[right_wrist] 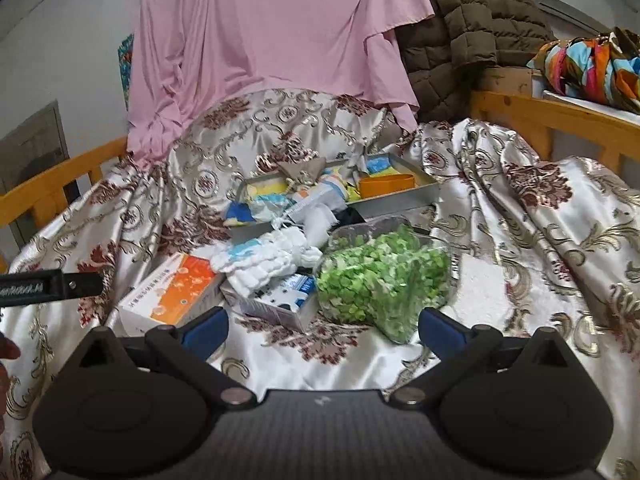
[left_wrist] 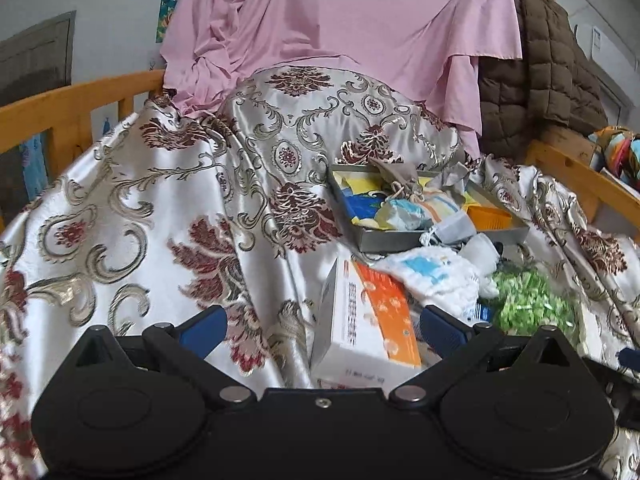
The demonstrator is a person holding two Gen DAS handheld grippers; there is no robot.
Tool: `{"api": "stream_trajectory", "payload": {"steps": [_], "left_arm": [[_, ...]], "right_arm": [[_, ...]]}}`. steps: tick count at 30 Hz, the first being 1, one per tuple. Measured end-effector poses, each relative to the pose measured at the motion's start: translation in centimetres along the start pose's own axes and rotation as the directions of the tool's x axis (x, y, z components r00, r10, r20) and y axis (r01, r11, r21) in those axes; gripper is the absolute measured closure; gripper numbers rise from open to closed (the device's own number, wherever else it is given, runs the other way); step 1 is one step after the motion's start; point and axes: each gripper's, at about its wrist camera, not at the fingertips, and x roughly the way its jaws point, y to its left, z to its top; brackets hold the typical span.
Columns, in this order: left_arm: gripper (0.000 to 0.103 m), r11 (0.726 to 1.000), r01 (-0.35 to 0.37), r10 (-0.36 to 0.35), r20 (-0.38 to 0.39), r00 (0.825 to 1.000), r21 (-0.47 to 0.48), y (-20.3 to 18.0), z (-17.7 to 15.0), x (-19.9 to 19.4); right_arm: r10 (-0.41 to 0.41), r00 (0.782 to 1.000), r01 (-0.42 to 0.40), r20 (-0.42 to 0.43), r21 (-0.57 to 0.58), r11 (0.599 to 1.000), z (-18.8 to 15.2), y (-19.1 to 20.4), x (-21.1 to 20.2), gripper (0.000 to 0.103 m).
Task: Organize soft objects
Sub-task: 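Grasp the white blue-printed cloth with the left tool while the right tool grasps a white cloth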
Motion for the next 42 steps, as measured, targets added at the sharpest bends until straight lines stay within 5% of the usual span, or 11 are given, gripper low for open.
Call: {"api": "stream_trajectory", "payload": {"steps": [13, 22, 30, 34, 38, 42], "left_arm": [[0.001, 0.976, 0.19, -0.191, 0.002, 0.982, 0.107, -1.2, 3.9, 8.8], [0.004, 0.892, 0.393, -0.382, -0.092, 0.919, 0.222, -3.4, 4.9, 15.7], [0.009, 0.839, 0.511, -0.478, -0.196, 0.856, 0.188, -3.8, 4.7, 18.5], [0.024, 0.842, 0.509, -0.459, -0.258, 0.85, 0.179, -4.0, 4.5, 19.8], [0.027, 0.841, 0.517, -0.469, -0.262, 0.843, 0.159, -3.7, 4.5, 20.1], [0.041, 0.835, 0.523, -0.473, -0.26, 0.842, 0.174, -3.7, 4.4, 20.0]], "right_arm": [[-0.012, 1.0, 0.013, 0.018, -0.07, 0.997, 2.0, -0.2, 5.2, 0.0], [-0.068, 0.997, 0.073, 0.044, -0.15, 0.986, 5.0, -0.8, 9.7, 0.001], [-0.01, 1.0, 0.017, 0.025, -0.269, 0.963, 8.9, 0.2, 15.8, 0.015], [0.021, 1.0, -0.025, -0.018, -0.312, 0.95, 9.7, 0.5, 18.7, 0.023], [0.039, 0.997, -0.061, -0.065, -0.374, 0.925, 9.6, 1.2, 20.6, 0.044], [0.045, 0.993, -0.086, -0.111, -0.4, 0.913, 9.1, 1.8, 21.6, 0.052]]}}
